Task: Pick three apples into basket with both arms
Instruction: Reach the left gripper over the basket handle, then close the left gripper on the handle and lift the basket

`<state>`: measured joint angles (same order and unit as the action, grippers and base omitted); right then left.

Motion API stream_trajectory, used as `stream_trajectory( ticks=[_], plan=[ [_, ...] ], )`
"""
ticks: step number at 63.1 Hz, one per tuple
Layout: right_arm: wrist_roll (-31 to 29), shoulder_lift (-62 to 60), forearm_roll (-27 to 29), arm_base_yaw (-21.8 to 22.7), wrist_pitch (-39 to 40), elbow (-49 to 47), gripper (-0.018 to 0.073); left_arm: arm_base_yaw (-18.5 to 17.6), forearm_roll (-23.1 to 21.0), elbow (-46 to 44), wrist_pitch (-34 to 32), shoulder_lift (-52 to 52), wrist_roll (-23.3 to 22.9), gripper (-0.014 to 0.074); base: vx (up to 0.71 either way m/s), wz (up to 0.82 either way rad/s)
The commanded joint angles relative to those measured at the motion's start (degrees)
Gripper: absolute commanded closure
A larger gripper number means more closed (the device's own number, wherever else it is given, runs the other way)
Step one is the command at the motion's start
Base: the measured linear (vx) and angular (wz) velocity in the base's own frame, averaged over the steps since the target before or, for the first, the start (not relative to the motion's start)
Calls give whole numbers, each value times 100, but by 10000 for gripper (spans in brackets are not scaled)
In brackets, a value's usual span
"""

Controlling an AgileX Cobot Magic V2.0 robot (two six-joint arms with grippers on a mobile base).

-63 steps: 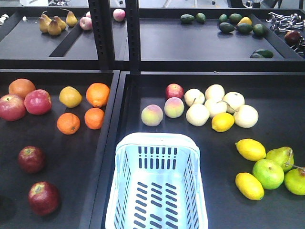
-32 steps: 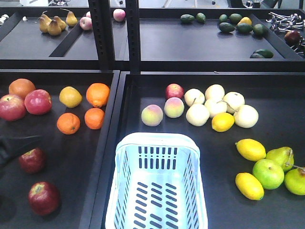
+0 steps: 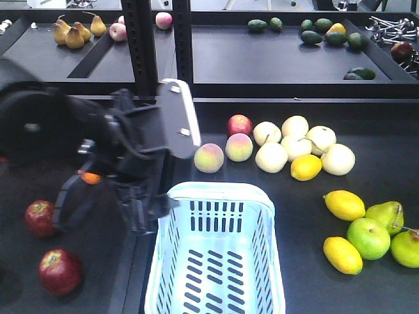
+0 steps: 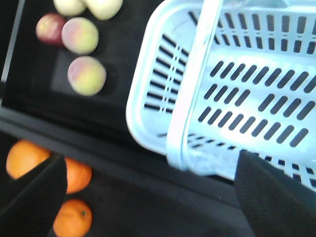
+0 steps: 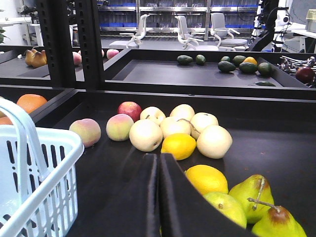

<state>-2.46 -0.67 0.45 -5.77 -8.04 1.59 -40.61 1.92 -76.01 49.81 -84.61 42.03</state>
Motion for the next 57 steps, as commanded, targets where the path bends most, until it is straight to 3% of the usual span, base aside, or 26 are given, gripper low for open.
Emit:
stream_trajectory(
  ticks=[1, 20, 39, 48, 57],
  plan=[
    [-59, -77, -45, -4, 429, 83, 568, -309, 188, -443, -175, -218, -3, -41, 0, 0],
    [-59, -77, -45, -4, 429, 83, 568, -665, 1002, -846, -48, -1350, -31, -27, 0, 0],
    [-59, -77, -45, -4, 429, 83, 568, -665, 1000, -1254, -117, -2003, -44, 8, 0, 0],
    [-59, -77, -45, -4, 429, 83, 568, -665, 1004, -1295, -165, -2140, -44, 81, 0, 0],
    [-59, -77, -45, -4, 429, 83, 568, -665, 1100, -1295, -212, -2185, -56, 235, 0, 0]
  ],
)
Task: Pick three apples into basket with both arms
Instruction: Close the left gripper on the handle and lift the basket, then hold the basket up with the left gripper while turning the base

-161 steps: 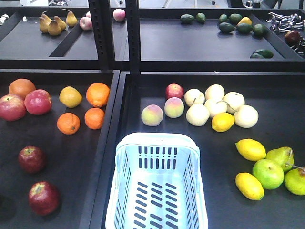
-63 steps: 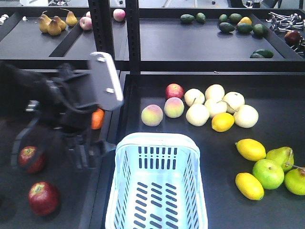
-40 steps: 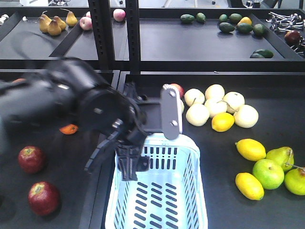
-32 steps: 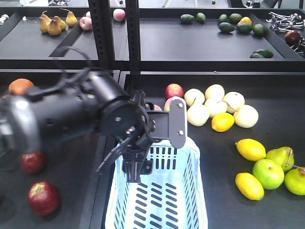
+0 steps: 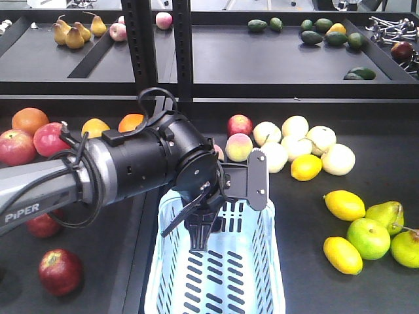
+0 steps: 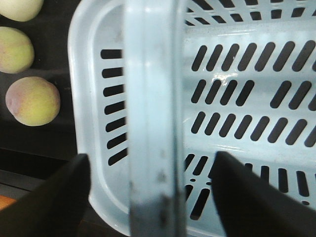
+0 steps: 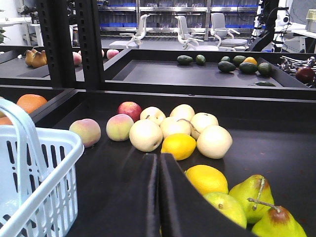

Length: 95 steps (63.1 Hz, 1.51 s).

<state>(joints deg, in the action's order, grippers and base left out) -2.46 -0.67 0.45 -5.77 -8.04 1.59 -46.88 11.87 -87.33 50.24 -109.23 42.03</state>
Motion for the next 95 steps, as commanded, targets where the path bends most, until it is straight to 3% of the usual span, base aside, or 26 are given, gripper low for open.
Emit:
stream_trajectory(
  ticks=[1, 12, 38, 54, 66, 84, 95],
  plan=[
    [-59, -77, -45, -4, 429, 83, 568, -38, 109, -162, -275, 276, -56, 268, 0, 0],
    [-59, -77, -45, -4, 429, 83, 568, -38, 269, -162, -312, 284, -56, 605, 0, 0],
    [-59, -77, -45, -4, 429, 83, 568, -38, 289, -674, 333, 1015, -374, 604, 0, 0],
    [-59, -77, -45, -4, 429, 83, 568, -38, 676, -1550, 1449, 1909, -345, 604, 0, 0],
    [-59, -77, -45, -4, 429, 83, 568, -38, 837, -1646, 2121, 2689, -345, 604, 0, 0],
    [-59, -77, -45, -4, 429, 83, 568, -38, 396, -1646, 2128, 3630, -351, 604, 0, 0],
    [-59, -77, -45, -4, 429, 83, 568, -38, 385, -1646, 2128, 3829, -500, 604, 0, 0]
  ],
)
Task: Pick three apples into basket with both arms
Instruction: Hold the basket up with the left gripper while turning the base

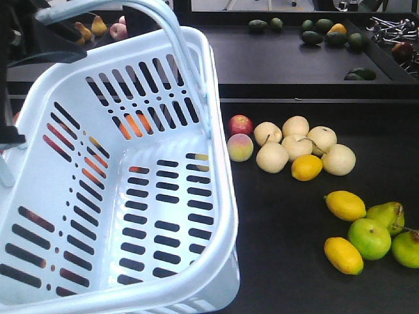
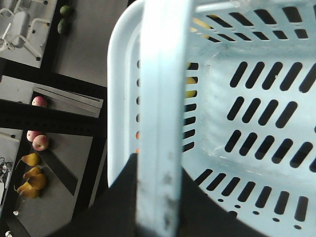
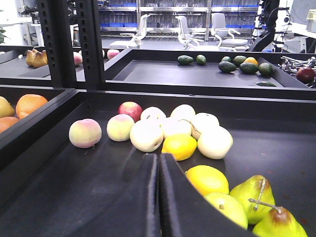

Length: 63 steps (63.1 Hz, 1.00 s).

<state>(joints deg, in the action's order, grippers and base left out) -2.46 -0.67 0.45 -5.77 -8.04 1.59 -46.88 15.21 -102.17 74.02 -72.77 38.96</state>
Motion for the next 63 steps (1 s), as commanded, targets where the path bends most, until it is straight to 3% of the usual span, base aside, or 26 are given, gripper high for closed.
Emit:
stream_trajectory(
  ticks=[1, 63],
  plan=[
    [-59, -77, -45, -4, 429, 83, 568, -38, 52, -162, -250, 190, -206, 604, 0, 0],
    [-59, -77, -45, -4, 429, 83, 568, -38, 52, -162, -250, 180, -200, 603, 0, 0]
  ],
)
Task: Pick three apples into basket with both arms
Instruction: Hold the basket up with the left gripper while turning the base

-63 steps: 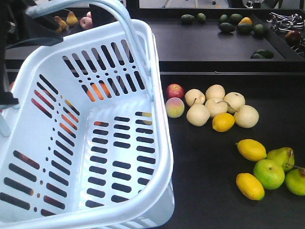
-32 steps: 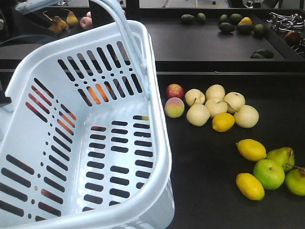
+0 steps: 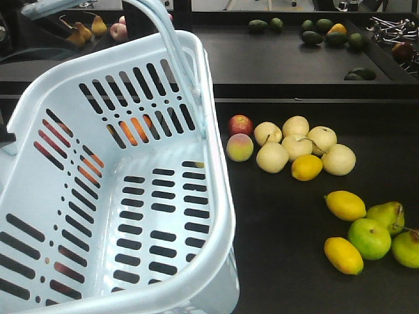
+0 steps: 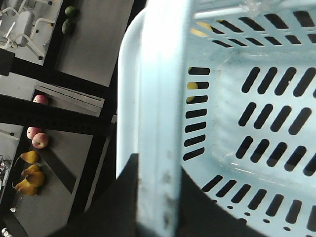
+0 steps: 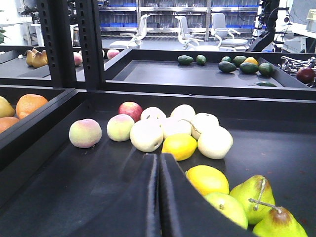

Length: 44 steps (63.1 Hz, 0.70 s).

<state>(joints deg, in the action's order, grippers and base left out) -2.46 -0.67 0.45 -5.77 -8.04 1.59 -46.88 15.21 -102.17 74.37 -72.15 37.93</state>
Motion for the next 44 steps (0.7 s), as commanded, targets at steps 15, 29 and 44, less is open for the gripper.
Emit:
stream_trajectory(
  ticks=[15, 29, 44],
  plan=[
    [-59, -77, -45, -4, 429, 83, 568, -38, 52, -162, -285, 118, -97, 603, 0, 1],
    [-59, -77, -45, -4, 429, 83, 568, -38, 52, -162, -285, 118, -97, 603, -2, 9],
    [-59, -77, -45, -4, 429, 83, 568, -38, 52, -162, -285, 118, -97, 603, -6, 22]
  ],
)
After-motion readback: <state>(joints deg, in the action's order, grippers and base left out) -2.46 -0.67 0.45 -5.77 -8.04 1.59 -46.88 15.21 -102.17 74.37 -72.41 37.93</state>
